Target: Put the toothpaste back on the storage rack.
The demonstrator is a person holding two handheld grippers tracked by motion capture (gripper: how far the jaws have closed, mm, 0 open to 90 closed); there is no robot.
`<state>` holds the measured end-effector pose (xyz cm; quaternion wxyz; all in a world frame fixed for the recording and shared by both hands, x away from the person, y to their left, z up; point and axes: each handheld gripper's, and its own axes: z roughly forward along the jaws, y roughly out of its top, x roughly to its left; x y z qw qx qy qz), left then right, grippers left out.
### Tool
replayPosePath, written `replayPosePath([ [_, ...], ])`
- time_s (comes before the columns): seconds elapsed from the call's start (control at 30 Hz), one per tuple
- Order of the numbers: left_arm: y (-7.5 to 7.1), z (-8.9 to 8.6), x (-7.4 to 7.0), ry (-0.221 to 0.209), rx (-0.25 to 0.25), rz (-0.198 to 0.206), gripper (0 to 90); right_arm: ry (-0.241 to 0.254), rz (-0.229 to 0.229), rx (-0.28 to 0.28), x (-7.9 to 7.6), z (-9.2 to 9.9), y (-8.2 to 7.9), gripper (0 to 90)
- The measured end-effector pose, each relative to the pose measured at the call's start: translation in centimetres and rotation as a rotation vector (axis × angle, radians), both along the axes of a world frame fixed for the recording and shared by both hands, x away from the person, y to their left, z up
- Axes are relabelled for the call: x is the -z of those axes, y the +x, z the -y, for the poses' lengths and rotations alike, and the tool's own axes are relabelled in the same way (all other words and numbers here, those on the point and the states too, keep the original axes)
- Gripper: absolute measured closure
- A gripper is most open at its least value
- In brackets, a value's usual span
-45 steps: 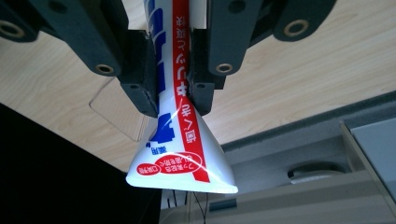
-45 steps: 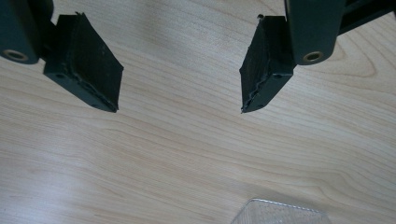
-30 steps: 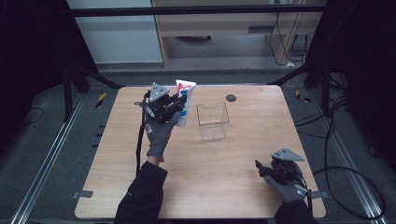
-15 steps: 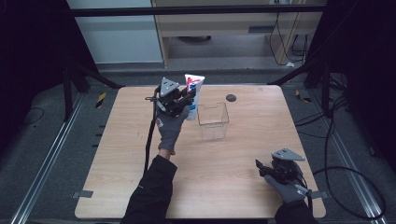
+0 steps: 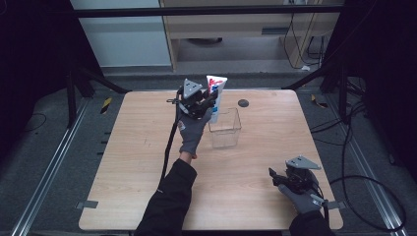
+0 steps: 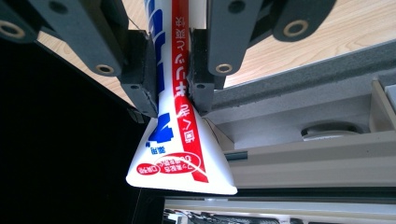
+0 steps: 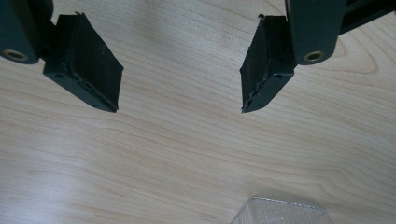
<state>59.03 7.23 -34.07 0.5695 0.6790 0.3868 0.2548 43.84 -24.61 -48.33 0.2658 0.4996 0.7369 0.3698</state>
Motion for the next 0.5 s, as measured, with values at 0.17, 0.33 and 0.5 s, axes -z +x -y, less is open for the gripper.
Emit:
replayPosePath([
  [0.17,0.5,0.7,0.4,0.003,0.010,-0.011,73.8,-0.003,0.001,-0.002,0.0,0.0,0.0,29.1],
  [0.33,1.0,1.5,1.0,0.007,0.016,-0.019,73.7,-0.003,0.000,-0.002,0.0,0.0,0.0,29.0],
  [0.5,1.4,1.8,1.8,0.017,0.019,-0.041,73.8,-0.005,-0.001,-0.003,0.1,0.0,0.0,29.0],
])
